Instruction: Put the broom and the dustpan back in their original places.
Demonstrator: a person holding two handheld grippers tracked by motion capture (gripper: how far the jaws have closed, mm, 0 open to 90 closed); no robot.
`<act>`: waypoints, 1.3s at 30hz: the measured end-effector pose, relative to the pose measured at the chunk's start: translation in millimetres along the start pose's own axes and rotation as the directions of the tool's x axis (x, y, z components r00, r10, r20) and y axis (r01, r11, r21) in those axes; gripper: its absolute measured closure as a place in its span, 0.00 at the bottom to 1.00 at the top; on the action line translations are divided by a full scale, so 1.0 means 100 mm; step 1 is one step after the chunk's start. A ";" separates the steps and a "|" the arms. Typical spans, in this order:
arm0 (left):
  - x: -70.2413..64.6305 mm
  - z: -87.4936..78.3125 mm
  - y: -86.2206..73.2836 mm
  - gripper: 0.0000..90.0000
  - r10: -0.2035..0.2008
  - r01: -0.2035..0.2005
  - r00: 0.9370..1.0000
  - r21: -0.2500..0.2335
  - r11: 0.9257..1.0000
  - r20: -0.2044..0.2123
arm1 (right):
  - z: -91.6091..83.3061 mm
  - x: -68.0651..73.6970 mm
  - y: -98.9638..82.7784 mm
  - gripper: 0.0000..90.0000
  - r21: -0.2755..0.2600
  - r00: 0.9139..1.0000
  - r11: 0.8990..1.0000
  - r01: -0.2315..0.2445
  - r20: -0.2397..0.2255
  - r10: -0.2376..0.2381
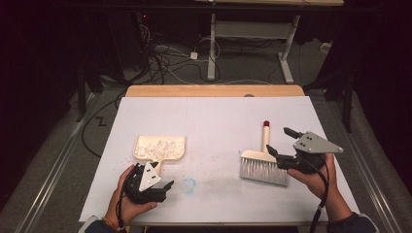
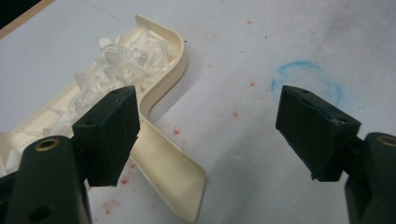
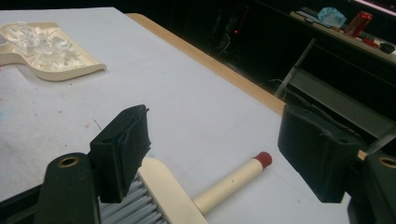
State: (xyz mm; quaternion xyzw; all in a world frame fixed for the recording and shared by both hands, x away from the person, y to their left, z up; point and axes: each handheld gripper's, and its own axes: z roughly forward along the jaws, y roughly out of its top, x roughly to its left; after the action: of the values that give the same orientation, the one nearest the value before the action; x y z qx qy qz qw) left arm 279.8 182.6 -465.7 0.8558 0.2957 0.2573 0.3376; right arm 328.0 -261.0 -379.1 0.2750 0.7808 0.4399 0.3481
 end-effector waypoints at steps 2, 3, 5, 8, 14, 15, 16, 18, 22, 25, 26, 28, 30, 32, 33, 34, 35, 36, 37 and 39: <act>0.00 0.00 0.00 0.24 -0.002 0.002 1.000 0.000 1.000 0.000 | -0.03 0.00 -0.02 0.28 0.000 1.000 1.000 -0.001 0.004 0.001; 0.00 0.00 0.00 0.24 -0.001 0.001 1.000 0.001 1.000 0.000 | -0.05 -0.01 -0.03 0.28 0.002 1.000 1.000 0.001 0.007 -0.001; 0.00 0.00 0.00 0.24 0.001 -0.001 1.000 0.003 1.000 0.001 | -0.07 -0.01 -0.05 0.28 0.002 1.000 1.000 -0.002 0.010 0.002; 0.00 0.00 0.00 0.24 -0.003 0.003 1.000 0.000 1.000 0.001 | -0.11 -0.03 -0.09 0.28 0.011 1.000 1.000 0.002 0.018 -0.003; 0.00 0.00 -0.01 0.24 -0.001 0.001 1.000 0.002 1.000 0.001 | -0.18 -0.04 -0.17 0.28 0.020 0.999 1.000 0.007 0.036 -0.008; 0.00 0.00 -0.01 0.24 0.001 -0.001 1.000 0.002 1.000 0.000 | -0.19 -0.04 -0.19 0.28 0.021 0.999 1.000 0.012 0.038 -0.012; 0.00 -0.01 -0.01 0.24 0.000 0.000 1.000 0.002 1.000 0.000 | -0.20 -0.03 -0.20 0.28 0.022 0.999 1.000 0.014 0.040 -0.014; 0.00 -0.01 0.00 0.24 0.001 -0.001 1.000 0.006 1.000 -0.003 | -0.22 -0.03 -0.23 0.28 0.024 0.999 1.000 0.014 0.041 -0.014; 0.01 -0.01 -0.01 0.24 0.000 0.000 1.000 0.005 1.000 -0.006 | -0.25 -0.03 -0.29 0.28 0.029 0.999 0.999 0.015 0.041 -0.017; 0.01 -0.02 0.00 0.24 0.001 -0.001 1.000 0.004 1.000 -0.008 | -0.27 -0.02 -0.35 0.28 0.030 0.999 0.999 0.013 0.042 -0.015; 0.01 -0.02 0.00 0.24 0.001 -0.001 1.000 0.003 1.000 -0.008 | -0.28 -0.02 -0.36 0.28 0.032 0.999 0.999 0.014 0.043 -0.016; 0.01 -0.01 0.00 0.24 0.000 0.000 1.000 0.005 1.000 -0.008 | -0.29 -0.02 -0.39 0.28 0.038 0.999 0.999 0.013 0.042 -0.014; 0.01 -0.01 0.00 0.24 0.000 0.000 1.000 0.004 1.000 -0.007 | -0.29 -0.01 -0.42 0.28 0.046 0.999 0.999 0.017 0.047 -0.019; 0.01 -0.01 0.00 0.24 0.000 0.000 1.000 0.005 1.000 -0.009 | -0.29 -0.01 -0.45 0.28 0.056 0.998 0.998 0.022 0.054 -0.025; 0.01 -0.01 0.00 0.24 -0.001 0.001 1.000 0.005 1.000 -0.010 | -0.30 -0.01 -0.47 0.28 0.056 0.998 0.998 0.017 0.056 -0.020; 0.01 -0.01 0.00 0.24 -0.002 0.002 1.000 0.006 1.000 -0.010 | -0.30 -0.01 -0.50 0.28 0.058 0.998 0.998 0.015 0.060 -0.019; 0.02 -0.01 0.00 0.24 -0.002 0.002 1.000 0.005 1.000 -0.011 | -0.30 0.00 -0.52 0.28 0.061 0.998 0.998 0.017 0.067 -0.021; 0.02 -0.01 0.00 0.24 -0.002 0.002 1.000 0.005 1.000 -0.012 | -0.30 0.00 -0.54 0.27 0.062 0.998 0.998 0.016 0.067 -0.020; 0.02 -0.01 0.00 0.24 -0.004 0.004 1.000 0.005 1.000 -0.011 | -0.31 0.00 -0.57 0.27 0.063 0.998 0.998 0.006 0.061 -0.010; 0.02 -0.01 0.00 0.24 -0.001 0.001 1.000 0.007 1.000 -0.014 | -0.32 0.00 -0.62 0.27 0.067 0.998 0.998 0.008 0.059 -0.012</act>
State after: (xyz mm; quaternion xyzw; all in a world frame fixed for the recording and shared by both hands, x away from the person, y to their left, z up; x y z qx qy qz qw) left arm 280.5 184.6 -464.7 0.8549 0.2992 0.2624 0.3327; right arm 295.6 -305.1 -421.6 0.2956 0.7856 0.4037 0.3640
